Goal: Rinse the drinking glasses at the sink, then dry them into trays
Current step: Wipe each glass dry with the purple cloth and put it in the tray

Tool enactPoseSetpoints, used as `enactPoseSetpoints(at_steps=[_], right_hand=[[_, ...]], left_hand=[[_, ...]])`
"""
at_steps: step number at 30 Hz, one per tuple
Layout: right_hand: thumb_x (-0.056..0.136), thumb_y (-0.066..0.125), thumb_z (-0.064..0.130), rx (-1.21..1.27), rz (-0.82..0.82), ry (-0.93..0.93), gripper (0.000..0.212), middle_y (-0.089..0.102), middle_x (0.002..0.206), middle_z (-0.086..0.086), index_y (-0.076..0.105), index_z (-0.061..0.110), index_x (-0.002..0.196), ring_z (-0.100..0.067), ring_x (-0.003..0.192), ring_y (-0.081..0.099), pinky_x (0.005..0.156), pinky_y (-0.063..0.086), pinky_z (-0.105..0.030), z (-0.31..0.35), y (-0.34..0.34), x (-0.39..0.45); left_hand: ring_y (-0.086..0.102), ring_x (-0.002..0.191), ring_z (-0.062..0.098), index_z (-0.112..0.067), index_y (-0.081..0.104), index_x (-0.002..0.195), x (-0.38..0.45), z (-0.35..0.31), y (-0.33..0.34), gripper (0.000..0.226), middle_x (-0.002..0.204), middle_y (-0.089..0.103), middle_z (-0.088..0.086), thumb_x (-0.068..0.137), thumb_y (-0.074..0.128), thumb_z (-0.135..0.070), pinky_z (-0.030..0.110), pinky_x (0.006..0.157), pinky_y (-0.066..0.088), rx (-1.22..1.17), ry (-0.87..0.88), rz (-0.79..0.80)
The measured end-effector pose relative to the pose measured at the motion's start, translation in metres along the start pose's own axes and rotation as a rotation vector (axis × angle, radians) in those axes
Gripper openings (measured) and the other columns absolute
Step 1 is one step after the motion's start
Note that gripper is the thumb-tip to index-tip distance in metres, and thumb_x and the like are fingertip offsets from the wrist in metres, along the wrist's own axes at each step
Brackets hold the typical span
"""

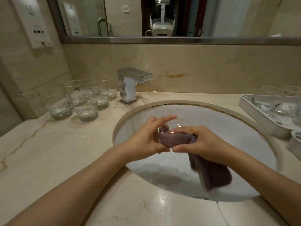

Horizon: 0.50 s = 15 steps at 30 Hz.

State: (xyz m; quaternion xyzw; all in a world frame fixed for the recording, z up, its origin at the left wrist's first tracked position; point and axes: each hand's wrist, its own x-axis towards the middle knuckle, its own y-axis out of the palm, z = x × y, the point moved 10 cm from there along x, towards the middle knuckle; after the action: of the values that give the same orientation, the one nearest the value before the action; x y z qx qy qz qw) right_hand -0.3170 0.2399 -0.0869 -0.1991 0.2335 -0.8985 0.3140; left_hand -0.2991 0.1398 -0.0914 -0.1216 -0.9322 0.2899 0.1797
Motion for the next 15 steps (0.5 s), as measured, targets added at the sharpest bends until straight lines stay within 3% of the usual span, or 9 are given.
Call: enactPoseSetpoints(at_steps=[3, 6, 8, 9, 10, 12, 15], right_hand=[[0.079, 0.072, 0.023, 0.447, 0.077, 0.188, 0.026, 0.072, 0.08, 0.004, 0.069, 0.021, 0.104, -0.007, 0.064, 0.062, 0.061, 0.051, -0.02, -0.008, 0.012, -0.002], [0.074, 0.078, 0.021, 0.445, 0.08, 0.159, 0.032, 0.073, 0.084, 0.001, 0.07, 0.023, 0.105, -0.012, 0.065, 0.063, 0.061, 0.053, -0.023, -0.005, 0.012, -0.001], [0.073, 0.081, 0.02, 0.201, -0.021, 0.078, 0.034, 0.073, 0.087, 0.009, 0.069, 0.031, 0.103, -0.01, 0.075, 0.066, 0.071, 0.056, -0.026, -0.002, 0.002, 0.0], [0.073, 0.081, 0.023, -0.059, -0.079, -0.06, 0.037, 0.072, 0.094, 0.014, 0.069, 0.034, 0.106, -0.008, 0.083, 0.066, 0.078, 0.055, -0.027, 0.009, -0.005, -0.001], [0.072, 0.08, 0.028, -0.367, -0.083, -0.236, 0.041, 0.069, 0.103, 0.014, 0.067, 0.035, 0.111, -0.009, 0.089, 0.065, 0.078, 0.056, -0.029, 0.021, -0.002, -0.004], [0.07, 0.08, 0.03, -0.815, -0.058, -0.531, 0.051, 0.066, 0.111, 0.003, 0.066, 0.032, 0.118, -0.019, 0.084, 0.066, 0.063, 0.057, -0.033, 0.03, 0.016, -0.013], [0.07, 0.076, 0.031, -0.86, -0.092, -0.552, 0.051, 0.066, 0.113, -0.002, 0.063, 0.032, 0.12, -0.026, 0.078, 0.065, 0.057, 0.056, -0.034, 0.032, 0.014, -0.013]], left_hand=[[0.051, 0.112, 0.022, -0.043, 0.032, 0.14, -0.005, -0.025, -0.007, 0.085, 0.13, 0.039, 0.006, 0.078, 0.076, -0.005, 0.028, 0.087, 0.05, 0.55, 0.335, -0.095], [0.05, 0.114, 0.019, -0.042, 0.037, 0.137, -0.005, -0.03, -0.016, 0.084, 0.13, 0.04, 0.003, 0.074, 0.078, -0.003, 0.025, 0.09, 0.048, 0.475, 0.338, -0.142], [0.053, 0.112, 0.013, -0.048, 0.043, 0.132, 0.001, -0.015, -0.018, 0.087, 0.127, 0.044, -0.003, 0.07, 0.08, 0.001, 0.021, 0.089, 0.05, 0.18, 0.128, -0.086], [0.059, 0.106, 0.015, -0.047, 0.043, 0.133, 0.002, -0.002, -0.014, 0.09, 0.125, 0.047, -0.003, 0.069, 0.08, 0.004, 0.023, 0.083, 0.055, 0.017, -0.002, -0.014], [0.063, 0.102, 0.018, -0.045, 0.043, 0.134, 0.0, 0.008, -0.007, 0.09, 0.124, 0.05, -0.003, 0.069, 0.079, 0.006, 0.027, 0.076, 0.058, -0.131, -0.122, 0.069], [0.068, 0.098, 0.024, -0.039, 0.046, 0.135, -0.006, 0.017, 0.005, 0.088, 0.125, 0.055, 0.0, 0.07, 0.076, 0.012, 0.035, 0.072, 0.059, -0.321, -0.246, 0.186], [0.069, 0.095, 0.028, -0.036, 0.048, 0.136, -0.006, 0.017, 0.003, 0.088, 0.128, 0.055, 0.004, 0.071, 0.073, 0.017, 0.04, 0.073, 0.06, -0.424, -0.27, 0.158]])
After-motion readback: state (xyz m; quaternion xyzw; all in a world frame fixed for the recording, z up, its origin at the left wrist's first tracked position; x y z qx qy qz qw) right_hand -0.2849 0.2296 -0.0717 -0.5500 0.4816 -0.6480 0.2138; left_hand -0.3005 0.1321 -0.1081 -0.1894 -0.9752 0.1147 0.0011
